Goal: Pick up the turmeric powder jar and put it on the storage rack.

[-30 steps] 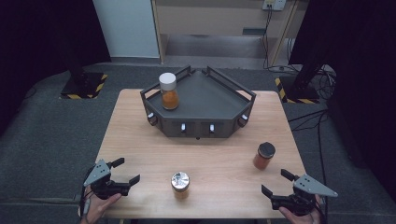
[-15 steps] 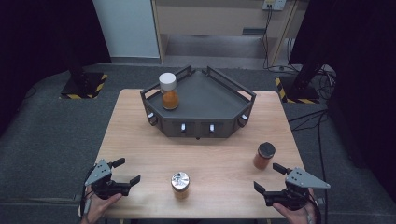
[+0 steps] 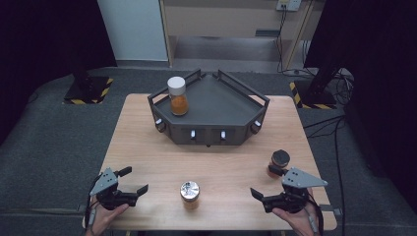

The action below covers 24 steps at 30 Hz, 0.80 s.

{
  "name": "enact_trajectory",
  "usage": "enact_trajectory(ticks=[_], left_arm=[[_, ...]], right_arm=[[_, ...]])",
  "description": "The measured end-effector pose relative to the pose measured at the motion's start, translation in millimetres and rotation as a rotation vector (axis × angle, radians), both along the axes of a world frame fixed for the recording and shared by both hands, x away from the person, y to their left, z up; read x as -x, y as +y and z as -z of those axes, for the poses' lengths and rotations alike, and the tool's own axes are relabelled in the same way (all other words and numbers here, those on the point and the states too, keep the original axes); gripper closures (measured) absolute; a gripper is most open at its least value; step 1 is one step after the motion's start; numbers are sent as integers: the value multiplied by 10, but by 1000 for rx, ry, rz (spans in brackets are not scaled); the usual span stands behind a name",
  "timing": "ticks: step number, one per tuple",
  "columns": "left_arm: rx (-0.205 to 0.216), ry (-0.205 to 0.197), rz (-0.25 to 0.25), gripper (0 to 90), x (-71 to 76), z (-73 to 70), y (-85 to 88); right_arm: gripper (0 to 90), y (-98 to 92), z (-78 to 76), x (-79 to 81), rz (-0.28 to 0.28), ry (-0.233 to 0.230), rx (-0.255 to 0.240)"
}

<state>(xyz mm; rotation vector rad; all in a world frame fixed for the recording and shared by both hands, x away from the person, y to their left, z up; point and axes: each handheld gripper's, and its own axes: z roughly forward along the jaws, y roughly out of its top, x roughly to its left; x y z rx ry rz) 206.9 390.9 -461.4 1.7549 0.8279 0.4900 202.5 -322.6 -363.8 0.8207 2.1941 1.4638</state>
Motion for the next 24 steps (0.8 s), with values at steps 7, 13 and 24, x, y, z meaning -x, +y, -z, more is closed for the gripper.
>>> enact_trajectory(ticks=[7, 13, 24], left_arm=[[-4, 0, 2, 34, -1, -4, -4], [-8, 0, 4, 34, -3, -6, -9], [-7, 1, 3, 35, -3, -6, -6]], right_arm=[[45, 178, -26, -137, -65, 11, 7], [44, 326, -47, -215, -111, 12, 24], [43, 554, -3, -370, -181, 40, 27]])
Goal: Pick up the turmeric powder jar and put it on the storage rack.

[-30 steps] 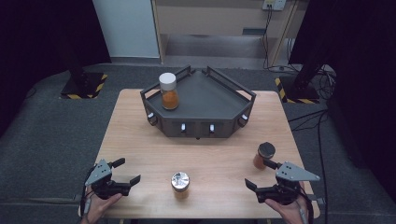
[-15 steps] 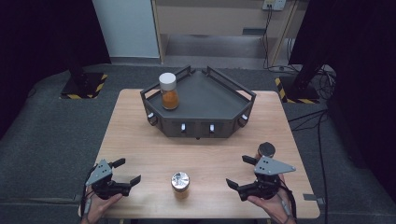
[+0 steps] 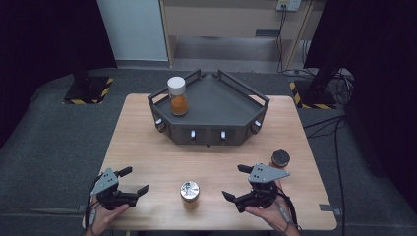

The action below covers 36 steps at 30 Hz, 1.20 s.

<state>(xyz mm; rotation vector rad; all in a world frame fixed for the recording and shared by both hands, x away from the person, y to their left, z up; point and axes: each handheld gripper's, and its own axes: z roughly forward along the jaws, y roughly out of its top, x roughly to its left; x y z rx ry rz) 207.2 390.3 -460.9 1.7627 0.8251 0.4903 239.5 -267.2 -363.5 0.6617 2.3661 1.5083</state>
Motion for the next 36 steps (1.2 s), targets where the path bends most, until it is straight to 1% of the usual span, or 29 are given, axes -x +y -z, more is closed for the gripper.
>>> enact_trajectory(ticks=[5, 7, 20, 25, 27, 31, 36], left_arm=[[1, 1, 0, 35, -1, 1, 2], [2, 2, -1, 35, 0, 1, 4], [8, 1, -7, 35, 4, 6, 14], [9, 2, -7, 35, 5, 6, 15], [8, 2, -7, 35, 5, 5, 15], [6, 2, -5, 36, 3, 5, 12], [6, 2, -5, 36, 4, 4, 13]], right_arm=[[44, 70, 1, -67, -30, 10, -4], [44, 110, 0, -88, -42, 11, 3], [50, 354, 75, -234, -112, 42, -9], [53, 467, 92, -280, -136, 44, -3], [54, 502, 103, -303, -145, 49, -9], [58, 589, 120, -323, -166, 54, 1], [67, 685, 189, -356, -180, 68, 10]])
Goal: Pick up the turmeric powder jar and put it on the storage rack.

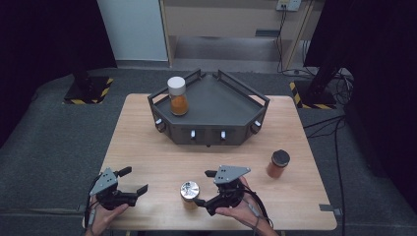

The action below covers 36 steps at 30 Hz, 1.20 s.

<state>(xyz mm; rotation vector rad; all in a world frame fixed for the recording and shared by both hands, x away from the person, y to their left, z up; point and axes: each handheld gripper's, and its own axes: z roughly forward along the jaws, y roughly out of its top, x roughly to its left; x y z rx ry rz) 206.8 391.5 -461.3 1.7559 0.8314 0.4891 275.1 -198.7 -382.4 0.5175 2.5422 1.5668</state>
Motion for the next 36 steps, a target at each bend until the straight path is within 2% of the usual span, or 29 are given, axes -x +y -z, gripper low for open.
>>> enact_trajectory(ticks=[12, 20, 36], left_arm=[[-4, -2, 1, 37, 2, -4, -4], [-6, -2, 1, 37, 1, -5, -4], [-13, -2, 5, 38, 1, -12, -15]], right_arm=[[111, 158, 174, -25, 1, 10, -17], [152, 251, 280, -47, 2, 10, -11], [271, 310, 446, -115, -14, 17, -37]])
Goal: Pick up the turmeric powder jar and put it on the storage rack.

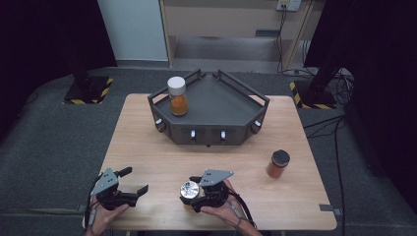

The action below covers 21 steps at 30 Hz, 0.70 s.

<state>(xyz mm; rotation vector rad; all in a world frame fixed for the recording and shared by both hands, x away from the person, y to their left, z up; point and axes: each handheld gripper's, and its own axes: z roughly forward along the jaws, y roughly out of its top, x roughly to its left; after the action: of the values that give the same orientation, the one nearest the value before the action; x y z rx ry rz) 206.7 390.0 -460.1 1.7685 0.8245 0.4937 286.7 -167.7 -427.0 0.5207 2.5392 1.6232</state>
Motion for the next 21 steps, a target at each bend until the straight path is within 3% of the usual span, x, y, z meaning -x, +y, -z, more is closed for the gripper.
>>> enact_trajectory(ticks=[5, 21], left_arm=[[0, 0, 1, 38, 0, 0, 0], [0, 0, 2, 38, -3, 2, 0]], right_arm=[[333, 11, 2, 43, -3, -25, -2], [346, 24, -67, 75, -1, -50, 5]])
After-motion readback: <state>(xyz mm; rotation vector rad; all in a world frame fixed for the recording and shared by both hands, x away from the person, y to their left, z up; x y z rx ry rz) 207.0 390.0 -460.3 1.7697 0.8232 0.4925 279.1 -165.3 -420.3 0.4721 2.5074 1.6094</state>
